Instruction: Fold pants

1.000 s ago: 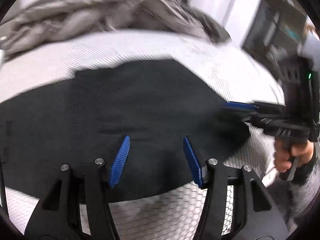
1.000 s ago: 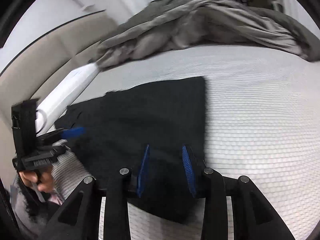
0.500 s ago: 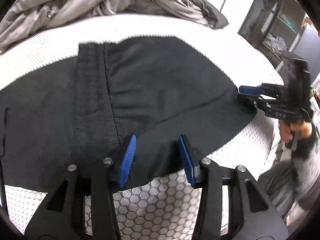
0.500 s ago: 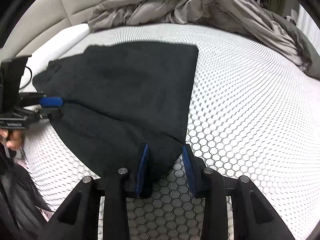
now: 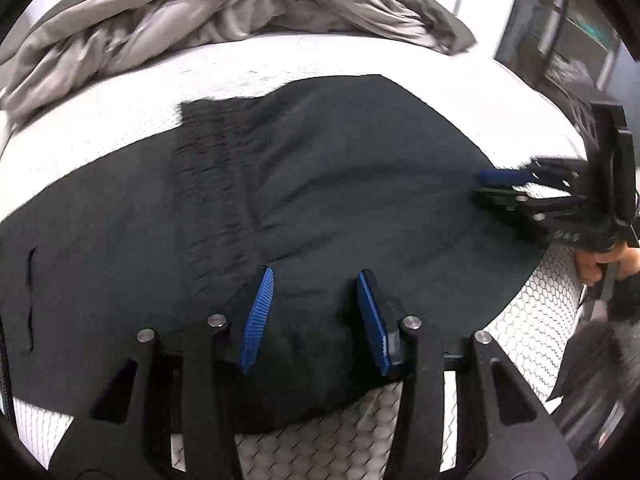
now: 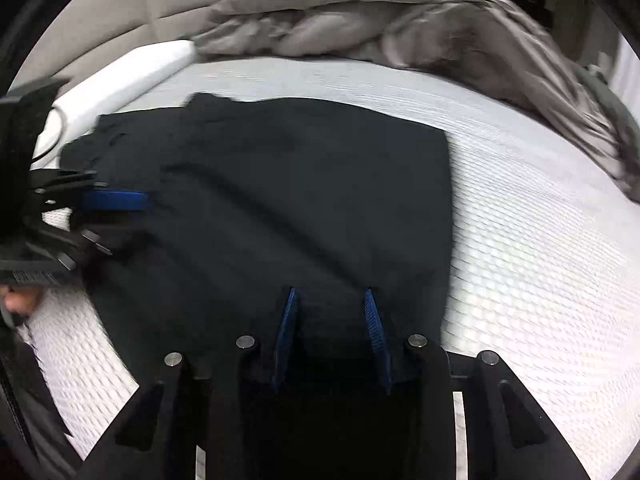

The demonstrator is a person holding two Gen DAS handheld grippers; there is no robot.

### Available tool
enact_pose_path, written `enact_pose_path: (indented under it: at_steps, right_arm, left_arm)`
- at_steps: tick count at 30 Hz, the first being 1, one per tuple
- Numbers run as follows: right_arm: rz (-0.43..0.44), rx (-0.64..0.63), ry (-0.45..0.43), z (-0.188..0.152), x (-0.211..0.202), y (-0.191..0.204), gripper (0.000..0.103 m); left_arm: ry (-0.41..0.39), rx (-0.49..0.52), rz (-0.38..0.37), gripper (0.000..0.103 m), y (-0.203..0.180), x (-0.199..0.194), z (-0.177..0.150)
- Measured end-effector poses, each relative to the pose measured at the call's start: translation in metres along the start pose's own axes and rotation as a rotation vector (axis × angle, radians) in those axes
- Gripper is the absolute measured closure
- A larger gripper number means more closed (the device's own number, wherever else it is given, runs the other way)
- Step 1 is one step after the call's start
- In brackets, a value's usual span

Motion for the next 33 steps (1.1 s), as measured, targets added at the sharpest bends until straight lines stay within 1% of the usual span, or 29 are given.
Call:
enact_pose_path:
  at_steps: [1, 3, 4, 6, 7, 9, 10, 12, 13, 14, 16, 19, 20, 22, 23, 24, 26, 27, 29, 31, 32, 33]
  right_arm:
    - [0.022, 0.029, -0.001, 0.0, 0.004, -0.006, 0.068]
    - [0.034, 0.045, -0.016, -0.001, -0.006, -0.01, 0.068]
    - [0.037, 0.052, -0.035, 0.004, -0.009, -0.006, 0.068]
    - [0.077, 0.072, -0.064, 0.008, -0.017, -0.005, 0.068]
    - [0.094, 0.085, -0.07, 0.015, -0.016, 0.001, 0.068]
    - [0.107, 0.085, -0.065, 0.021, -0.009, 0.009, 0.068]
    - [0.113, 0.075, -0.054, 0.021, -0.005, 0.019, 0.068]
    - [0.128, 0.045, -0.012, 0.024, 0.011, 0.03, 0.067]
    - [0.118, 0.018, 0.006, 0.025, 0.018, 0.034, 0.068]
    - [0.11, -0.019, 0.007, 0.021, 0.021, 0.03, 0.068]
    - [0.086, -0.044, 0.007, 0.015, 0.018, 0.021, 0.068]
    - [-0.016, -0.034, 0.011, 0.003, 0.007, -0.008, 0.068]
    - [-0.029, -0.023, 0.014, -0.003, 0.004, -0.018, 0.068]
    - [-0.02, -0.003, 0.001, -0.012, -0.006, -0.029, 0.068]
    - [-0.02, 0.017, -0.01, -0.014, -0.013, -0.033, 0.068]
    - [-0.021, 0.029, -0.023, -0.01, -0.017, -0.032, 0.068]
    - [0.019, 0.065, -0.071, 0.002, -0.026, -0.028, 0.068]
    - [0.039, 0.079, -0.083, 0.01, -0.026, -0.024, 0.068]
    - [0.057, 0.094, -0.101, 0.029, -0.018, -0.009, 0.067]
    - [0.077, 0.083, -0.092, 0.043, -0.002, 0.006, 0.065]
    - [0.101, 0.077, -0.075, 0.048, 0.011, 0.014, 0.062]
    - [0.116, 0.068, -0.037, 0.051, 0.025, 0.021, 0.062]
  left_arm:
    - [-0.003, -0.003, 0.001, 0.061, 0.0, -0.004, -0.002]
    - [-0.033, -0.011, 0.043, 0.061, -0.002, -0.013, 0.005]
    - [-0.056, -0.012, 0.039, 0.061, -0.005, -0.02, 0.009]
    - [-0.091, -0.019, 0.021, 0.061, -0.01, -0.023, 0.019]
    - [-0.096, -0.022, 0.015, 0.061, -0.013, -0.021, 0.026]
    - [-0.076, -0.021, 0.013, 0.061, -0.021, -0.005, 0.039]
    - [-0.059, -0.014, 0.025, 0.061, -0.023, 0.007, 0.045]
    - [-0.009, -0.004, 0.071, 0.061, -0.021, 0.032, 0.05]
    - [-0.006, -0.016, 0.065, 0.061, -0.014, 0.038, 0.047]
    - [-0.014, -0.025, 0.036, 0.061, -0.01, 0.038, 0.045]
    - [-0.022, -0.036, 0.001, 0.061, -0.003, 0.033, 0.042]
    - [-0.032, -0.055, -0.025, 0.062, 0.003, 0.024, 0.033]
    - [-0.031, -0.048, -0.01, 0.061, 0.001, 0.022, 0.03]
    - [-0.025, -0.036, 0.017, 0.061, -0.003, 0.018, 0.028]
    - [-0.025, -0.032, 0.042, 0.061, -0.007, 0.014, 0.03]
    - [-0.03, -0.027, 0.051, 0.061, -0.009, 0.011, 0.032]
    - [-0.071, -0.026, 0.06, 0.061, -0.014, 0.006, 0.043]
    - [-0.073, -0.031, 0.067, 0.061, -0.014, 0.006, 0.047]
    - [-0.058, -0.064, 0.065, 0.061, -0.01, 0.022, 0.06]
    - [-0.026, -0.085, 0.064, 0.061, -0.005, 0.041, 0.066]
    - [-0.02, -0.078, 0.08, 0.061, -0.001, 0.05, 0.066]
    - [-0.015, -0.07, 0.078, 0.061, 0.002, 0.054, 0.065]
Point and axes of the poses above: each gripper's, at about its wrist camera, not at the fingertips, and x roughly the way its jaws point, y to its left, z to its top, the point moved 2 cm from there along x, roughly the way its jaws point, and after that the axes turned 7 degrees about -z, right-handed, at the moved point
